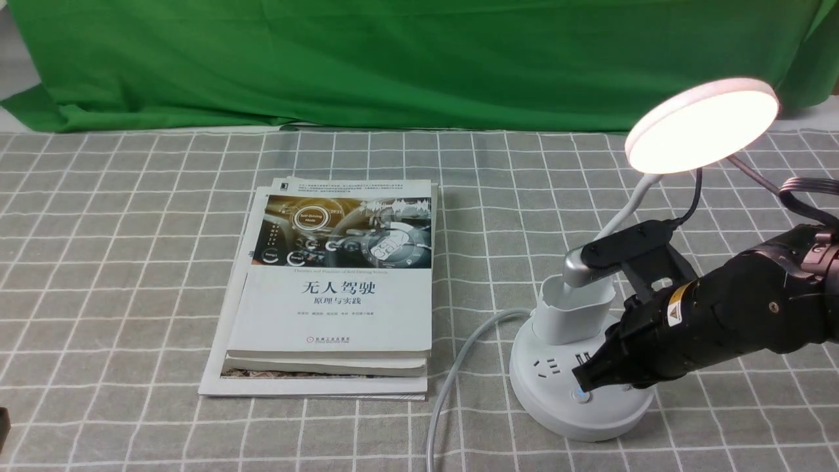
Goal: Turn off the desk lamp on the grey coffee tablecloth by hand.
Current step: 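Press the power button on the lamp base to turn the lamp off with the right gripper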
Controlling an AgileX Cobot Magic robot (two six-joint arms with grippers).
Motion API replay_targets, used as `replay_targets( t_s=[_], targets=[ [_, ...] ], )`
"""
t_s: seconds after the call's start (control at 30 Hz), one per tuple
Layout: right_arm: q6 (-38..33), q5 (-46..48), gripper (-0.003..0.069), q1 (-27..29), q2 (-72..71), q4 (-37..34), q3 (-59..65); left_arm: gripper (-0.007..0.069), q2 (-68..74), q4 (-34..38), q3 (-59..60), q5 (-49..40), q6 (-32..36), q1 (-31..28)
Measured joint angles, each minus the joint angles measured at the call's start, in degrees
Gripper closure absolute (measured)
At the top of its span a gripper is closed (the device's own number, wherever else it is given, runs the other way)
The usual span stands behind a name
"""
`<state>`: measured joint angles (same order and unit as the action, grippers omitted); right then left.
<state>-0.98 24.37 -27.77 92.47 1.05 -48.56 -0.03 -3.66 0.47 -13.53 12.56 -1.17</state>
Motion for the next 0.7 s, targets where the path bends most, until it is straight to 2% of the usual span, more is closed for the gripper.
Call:
replay_targets(
  t_s=[0.1, 0.33, 0.7],
  targets=[
    [0.3, -0.82, 0.0602, 0.0, -1.32, 0.0, 0.0, 0.0604, 0.0, 0.0, 0.0, 0.0, 0.0, 0.0],
    [1.78, 3.92, 0.0602, 0.0, -2.16, 0.0, 0.06, 0.0604, 0.0, 0.0, 0.0, 0.0, 0.0, 0.0],
    [1.78, 3.63, 0.06, 0.0, 1.23, 0.19, -0.47, 0.0604, 0.03, 0.0, 0.0, 0.0, 0.0, 0.0]
  ],
)
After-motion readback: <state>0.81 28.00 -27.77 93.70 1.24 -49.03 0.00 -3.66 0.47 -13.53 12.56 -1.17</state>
